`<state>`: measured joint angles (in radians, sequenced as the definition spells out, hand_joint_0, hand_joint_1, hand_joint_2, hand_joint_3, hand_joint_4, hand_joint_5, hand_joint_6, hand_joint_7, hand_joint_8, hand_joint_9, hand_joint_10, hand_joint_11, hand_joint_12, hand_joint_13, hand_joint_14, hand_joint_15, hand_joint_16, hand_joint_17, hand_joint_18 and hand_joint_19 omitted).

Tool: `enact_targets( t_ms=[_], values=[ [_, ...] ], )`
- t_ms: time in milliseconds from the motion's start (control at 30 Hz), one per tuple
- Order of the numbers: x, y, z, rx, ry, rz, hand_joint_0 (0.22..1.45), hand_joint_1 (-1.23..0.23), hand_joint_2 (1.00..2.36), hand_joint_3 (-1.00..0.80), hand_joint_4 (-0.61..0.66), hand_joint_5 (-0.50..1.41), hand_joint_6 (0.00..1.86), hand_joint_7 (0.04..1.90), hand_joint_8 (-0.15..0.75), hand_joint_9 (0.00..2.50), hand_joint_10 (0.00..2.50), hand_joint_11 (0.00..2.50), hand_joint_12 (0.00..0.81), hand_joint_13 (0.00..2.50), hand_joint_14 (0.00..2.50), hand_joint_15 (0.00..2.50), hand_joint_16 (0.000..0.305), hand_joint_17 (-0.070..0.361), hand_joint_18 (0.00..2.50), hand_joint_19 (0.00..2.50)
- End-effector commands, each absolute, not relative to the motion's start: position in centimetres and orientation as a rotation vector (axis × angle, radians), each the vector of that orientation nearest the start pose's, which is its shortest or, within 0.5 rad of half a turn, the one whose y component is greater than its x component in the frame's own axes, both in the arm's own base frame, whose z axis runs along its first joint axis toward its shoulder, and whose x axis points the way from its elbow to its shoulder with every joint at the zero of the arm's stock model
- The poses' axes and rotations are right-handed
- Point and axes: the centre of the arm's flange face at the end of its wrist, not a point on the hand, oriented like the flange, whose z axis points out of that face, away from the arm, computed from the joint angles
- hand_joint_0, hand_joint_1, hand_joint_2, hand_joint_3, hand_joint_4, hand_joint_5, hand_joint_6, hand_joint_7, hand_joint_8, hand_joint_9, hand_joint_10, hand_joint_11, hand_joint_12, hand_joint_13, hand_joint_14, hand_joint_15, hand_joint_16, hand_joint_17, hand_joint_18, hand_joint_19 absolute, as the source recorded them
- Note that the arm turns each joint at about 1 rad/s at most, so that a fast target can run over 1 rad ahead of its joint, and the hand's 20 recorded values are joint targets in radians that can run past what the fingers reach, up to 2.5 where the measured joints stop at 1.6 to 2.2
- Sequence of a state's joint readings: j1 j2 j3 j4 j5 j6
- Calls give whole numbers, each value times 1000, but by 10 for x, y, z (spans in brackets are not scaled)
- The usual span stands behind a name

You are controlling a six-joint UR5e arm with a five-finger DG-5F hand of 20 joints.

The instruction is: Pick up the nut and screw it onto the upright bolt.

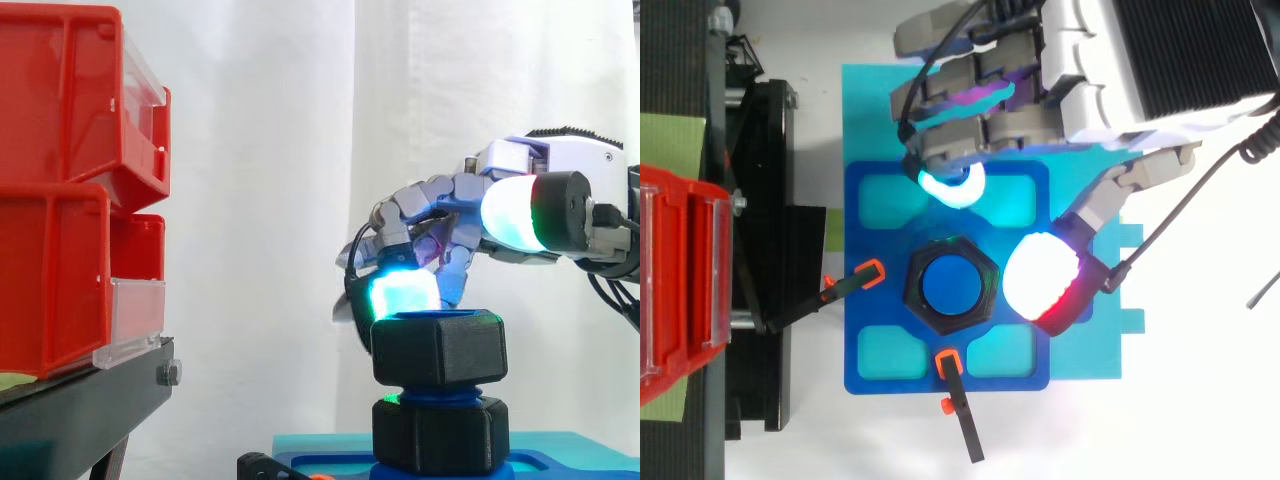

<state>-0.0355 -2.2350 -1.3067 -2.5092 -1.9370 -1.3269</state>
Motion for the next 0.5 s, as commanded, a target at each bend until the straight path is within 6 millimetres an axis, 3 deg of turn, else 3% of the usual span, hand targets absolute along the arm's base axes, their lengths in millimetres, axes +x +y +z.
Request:
enact_targets(
  t_ms=[0,267,367,467],
  values=[
    [732,-129,270,-133,1352,421,492,-152,1000,-500,275,-36,504,1049,270,1176,0,0,215,659,0,0,19,42,314,0],
    [734,-141,283,-161,1316,424,475,-123,1000,-500,207,-149,502,692,232,770,0,0,275,384,0,0,30,67,78,0],
    [734,-141,283,-161,1316,422,466,-87,1000,-500,164,-177,501,620,208,525,0,0,302,199,0,0,35,80,0,0],
    [735,-136,282,-163,1320,426,460,-64,1000,-500,149,-185,501,600,198,446,0,0,306,122,0,0,38,85,0,0]
  ],
)
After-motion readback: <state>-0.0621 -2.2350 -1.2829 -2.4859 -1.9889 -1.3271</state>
